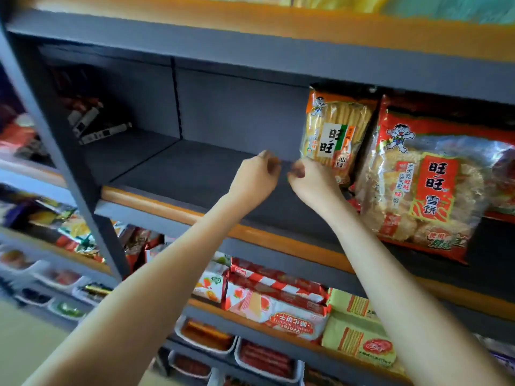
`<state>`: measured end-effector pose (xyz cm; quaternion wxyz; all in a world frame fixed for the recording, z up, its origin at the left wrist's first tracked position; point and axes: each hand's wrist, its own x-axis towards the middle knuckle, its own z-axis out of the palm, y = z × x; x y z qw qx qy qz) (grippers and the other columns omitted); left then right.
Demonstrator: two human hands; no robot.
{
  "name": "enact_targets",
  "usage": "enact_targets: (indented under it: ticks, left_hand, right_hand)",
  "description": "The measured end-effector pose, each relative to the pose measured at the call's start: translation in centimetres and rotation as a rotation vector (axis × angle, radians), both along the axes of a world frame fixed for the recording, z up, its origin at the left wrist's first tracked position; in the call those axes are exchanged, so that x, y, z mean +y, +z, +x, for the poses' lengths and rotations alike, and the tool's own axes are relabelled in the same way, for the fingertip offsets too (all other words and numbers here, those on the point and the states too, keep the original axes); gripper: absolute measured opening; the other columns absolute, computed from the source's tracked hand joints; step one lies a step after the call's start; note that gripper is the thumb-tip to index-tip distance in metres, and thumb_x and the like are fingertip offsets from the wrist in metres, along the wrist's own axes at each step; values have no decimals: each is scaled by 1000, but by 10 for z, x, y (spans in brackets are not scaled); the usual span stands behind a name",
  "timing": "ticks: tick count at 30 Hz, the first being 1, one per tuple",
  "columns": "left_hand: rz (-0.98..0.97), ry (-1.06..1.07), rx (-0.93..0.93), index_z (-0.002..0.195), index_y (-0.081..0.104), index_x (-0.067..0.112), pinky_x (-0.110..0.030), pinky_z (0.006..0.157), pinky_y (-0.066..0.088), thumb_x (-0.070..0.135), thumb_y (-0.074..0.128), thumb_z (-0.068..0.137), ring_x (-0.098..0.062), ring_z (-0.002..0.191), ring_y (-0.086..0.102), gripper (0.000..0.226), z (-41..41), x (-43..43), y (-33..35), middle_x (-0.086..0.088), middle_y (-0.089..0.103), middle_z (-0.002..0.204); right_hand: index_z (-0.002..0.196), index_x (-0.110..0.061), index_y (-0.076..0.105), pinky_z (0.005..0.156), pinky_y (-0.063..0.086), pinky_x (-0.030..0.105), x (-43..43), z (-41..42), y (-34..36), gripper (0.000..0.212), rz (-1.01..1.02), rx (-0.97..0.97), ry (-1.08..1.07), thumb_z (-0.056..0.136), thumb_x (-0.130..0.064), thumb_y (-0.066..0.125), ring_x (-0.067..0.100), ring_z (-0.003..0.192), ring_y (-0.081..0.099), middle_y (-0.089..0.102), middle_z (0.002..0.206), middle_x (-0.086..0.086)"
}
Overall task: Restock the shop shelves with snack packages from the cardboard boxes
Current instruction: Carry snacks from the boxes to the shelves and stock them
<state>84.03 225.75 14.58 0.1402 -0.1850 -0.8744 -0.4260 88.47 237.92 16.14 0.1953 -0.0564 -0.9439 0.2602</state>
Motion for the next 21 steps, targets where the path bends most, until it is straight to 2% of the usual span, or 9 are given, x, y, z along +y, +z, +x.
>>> enact_targets:
  ticks: [1, 3, 6, 8, 11, 13, 17, 19, 21]
  left_hand:
    - [73, 82, 14, 103, 63, 6, -32, 82, 47, 16, 51, 91, -26, 91, 64, 19, 17, -13, -5, -8, 71, 97]
    - [249, 254, -34, 99, 64, 13, -29, 83, 48, 16, 52, 89, -20, 86, 63, 16, 55, -39, -20, -1, 70, 90]
    - [500, 439, -55, 91, 63, 20, -38, 81, 53, 19, 51, 83, -21, 83, 64, 15, 114, -68, -40, 1, 68, 83]
    - [593, 567, -57, 87, 64, 22, -40, 79, 54, 22, 49, 80, -23, 82, 65, 16, 152, -86, -53, 2, 67, 79]
    - [612, 749, -112, 82, 63, 24, -42, 72, 54, 19, 53, 86, -25, 72, 64, 12, 203, -107, -77, 8, 65, 71]
    - [619, 883, -151, 77, 61, 27, -44, 72, 55, 16, 53, 87, -23, 68, 61, 17, 239, -124, -97, 4, 64, 70]
    - [603, 1120, -286, 76, 59, 27, -45, 81, 54, 13, 51, 88, -24, 82, 66, 21, 316, -159, -145, -2, 68, 82]
    - [567, 1246, -374, 86, 64, 22, -38, 80, 54, 17, 50, 89, -22, 88, 65, 15, 354, -179, -168, -4, 69, 90]
    - [586, 1386, -465, 100, 65, 15, -25, 67, 48, 19, 49, 92, -15, 88, 61, 18, 393, -199, -192, -2, 67, 97]
  right_hand:
    - [113, -11, 62, 84, 45, 29, -8, 3, -2, 25, -54, 25, 71, 92, -22, 52, 22, 100, 60, 66, 109, 6]
    - [104, -14, 65, 79, 45, 20, -25, 15, -8, 17, -166, 78, 223, 91, -20, 55, 11, 85, 60, 67, 96, -1]
    - [93, -18, 66, 67, 41, 9, -55, 42, -19, 10, -279, 112, 441, 89, -14, 57, 0, 70, 55, 62, 80, -11]
    - [91, -16, 66, 66, 40, 8, -78, 63, -29, 10, -268, 108, 578, 89, -12, 57, 1, 68, 55, 61, 76, -12]
    - [91, -11, 66, 71, 42, 13, -117, 97, -47, 10, -256, 126, 798, 88, -10, 57, 8, 74, 59, 65, 80, -4]
    - [91, -9, 65, 70, 42, 16, -147, 123, -66, 8, -247, 29, 941, 89, -11, 58, 10, 74, 58, 63, 78, -3]
    - [94, -8, 66, 66, 37, 14, -211, 178, -126, 9, -141, -291, 1190, 89, -12, 60, 13, 76, 58, 65, 82, -1]
    - [96, -9, 67, 68, 37, 15, -243, 207, -156, 11, -63, -449, 1308, 89, -14, 60, 14, 81, 59, 65, 85, -2]
    - [98, -13, 67, 72, 42, 21, -275, 237, -183, 12, 15, -570, 1415, 90, -17, 59, 12, 85, 59, 66, 89, -2]
